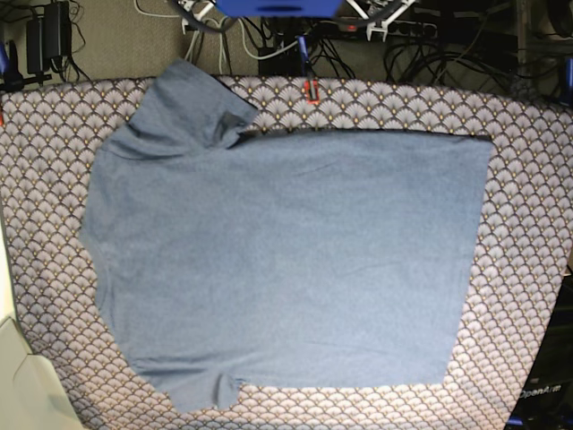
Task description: Fold the T-shirt properly
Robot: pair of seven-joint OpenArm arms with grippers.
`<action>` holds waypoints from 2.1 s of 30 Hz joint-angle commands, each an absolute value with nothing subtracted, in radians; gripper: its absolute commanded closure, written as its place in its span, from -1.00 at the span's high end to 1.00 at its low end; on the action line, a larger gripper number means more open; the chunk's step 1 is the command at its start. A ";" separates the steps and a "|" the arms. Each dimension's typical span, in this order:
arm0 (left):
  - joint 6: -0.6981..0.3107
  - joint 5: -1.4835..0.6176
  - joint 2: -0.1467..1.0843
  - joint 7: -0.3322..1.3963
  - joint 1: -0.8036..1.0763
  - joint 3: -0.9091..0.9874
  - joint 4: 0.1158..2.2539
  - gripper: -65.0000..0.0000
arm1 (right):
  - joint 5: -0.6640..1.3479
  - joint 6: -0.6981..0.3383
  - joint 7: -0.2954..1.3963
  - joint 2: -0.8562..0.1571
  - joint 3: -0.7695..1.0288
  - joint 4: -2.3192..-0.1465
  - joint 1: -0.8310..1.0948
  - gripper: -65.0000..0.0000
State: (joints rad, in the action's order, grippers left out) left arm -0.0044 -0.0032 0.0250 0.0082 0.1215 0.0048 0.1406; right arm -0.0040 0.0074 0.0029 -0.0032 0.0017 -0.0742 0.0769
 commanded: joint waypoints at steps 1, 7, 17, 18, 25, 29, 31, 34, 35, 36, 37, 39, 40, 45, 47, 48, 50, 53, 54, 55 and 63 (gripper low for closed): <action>-0.008 0.001 0.030 -0.001 0.156 0.004 0.148 -0.99 | -0.007 -0.002 0.001 -0.007 0.001 -0.076 0.099 -1.00; -0.010 0.001 0.056 0.007 0.280 0.005 0.335 -0.99 | -0.007 -0.002 0.004 -0.007 -0.001 -0.228 0.209 -1.00; -0.010 -0.001 0.085 0.008 0.475 0.005 0.627 -0.99 | -0.007 -0.005 0.002 -0.035 -0.001 -0.598 0.458 -1.00; -0.010 -0.001 0.085 0.008 0.495 0.007 0.665 -0.99 | -0.007 -0.005 0.001 -0.038 -0.001 -0.648 0.486 -1.00; -0.004 -0.001 0.087 0.008 0.676 0.013 0.969 -0.99 | -0.007 -0.005 0.001 -0.058 -0.001 -1.015 0.685 -1.00; -0.010 -0.001 0.096 0.008 0.796 0.099 1.191 -0.99 | -0.007 -0.005 0.001 -0.087 0.001 -1.227 0.802 -1.00; -0.010 -0.001 0.104 0.008 0.857 0.130 1.303 -0.99 | -0.005 -0.005 0.001 -0.102 0.004 -1.330 0.860 -1.00; -0.010 -0.001 0.104 0.008 0.931 0.157 1.445 -0.99 | -0.005 -0.005 0.002 -0.114 0.008 -1.460 0.934 -1.00; -0.010 -0.001 0.104 0.008 0.954 0.165 1.484 -0.99 | -0.005 -0.005 0.004 -0.120 0.010 -1.498 0.957 -1.00; -0.010 -0.001 0.104 0.008 0.981 0.171 1.531 -0.99 | -0.005 -0.005 0.007 -0.128 0.010 -1.549 0.981 -1.00; -0.010 -0.001 0.104 0.008 1.004 0.174 1.580 -0.99 | -0.005 -0.005 0.007 -0.134 0.010 -1.592 1.007 -1.00; -0.010 -0.001 0.102 0.008 1.052 0.173 1.681 -0.99 | -0.005 -0.005 0.008 -0.136 0.013 -1.684 1.053 -1.00; -0.010 -0.001 0.101 0.008 1.073 0.173 1.728 -0.99 | -0.005 -0.005 0.008 -0.140 0.027 -1.732 1.079 -1.00; -0.010 -0.002 0.097 0.008 1.147 0.171 1.911 -0.99 | -0.005 -0.005 0.008 -0.140 0.081 -1.951 1.173 -1.00; -0.010 -0.002 0.097 0.008 1.164 0.174 1.956 -0.99 | -0.005 -0.005 0.004 -0.140 0.094 -2.012 1.193 -1.00; -0.010 -0.002 0.097 0.008 1.167 0.176 1.971 -0.98 | -0.005 -0.005 0.001 -0.140 0.101 -2.026 1.194 -1.00; -0.010 -0.002 0.099 0.008 1.164 0.177 1.986 -0.98 | -0.005 -0.005 0.001 -0.140 0.111 -2.026 1.168 -1.00; -0.008 -0.002 0.102 0.008 1.155 0.177 1.991 -0.75 | -0.004 -0.005 0.010 -0.137 0.116 -2.026 1.107 -0.99; -0.010 -0.002 0.102 0.008 1.147 0.177 1.992 -0.62 | -0.004 -0.005 0.010 -0.137 0.116 -2.028 1.095 -0.92; -0.010 -0.002 0.102 0.008 1.136 0.177 1.992 -0.47 | -0.004 -0.005 0.010 -0.137 0.116 -2.028 1.081 -0.83; -0.007 -0.002 0.102 0.008 1.036 0.179 1.994 -0.02 | -0.001 -0.007 0.010 -0.136 0.111 -2.023 0.941 -0.05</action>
State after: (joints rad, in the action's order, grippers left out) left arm -0.0109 -0.0036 0.0998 0.0345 1.0210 0.1753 1.9800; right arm -0.0006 -0.0067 0.0341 -0.1349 0.1089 -2.0094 0.9268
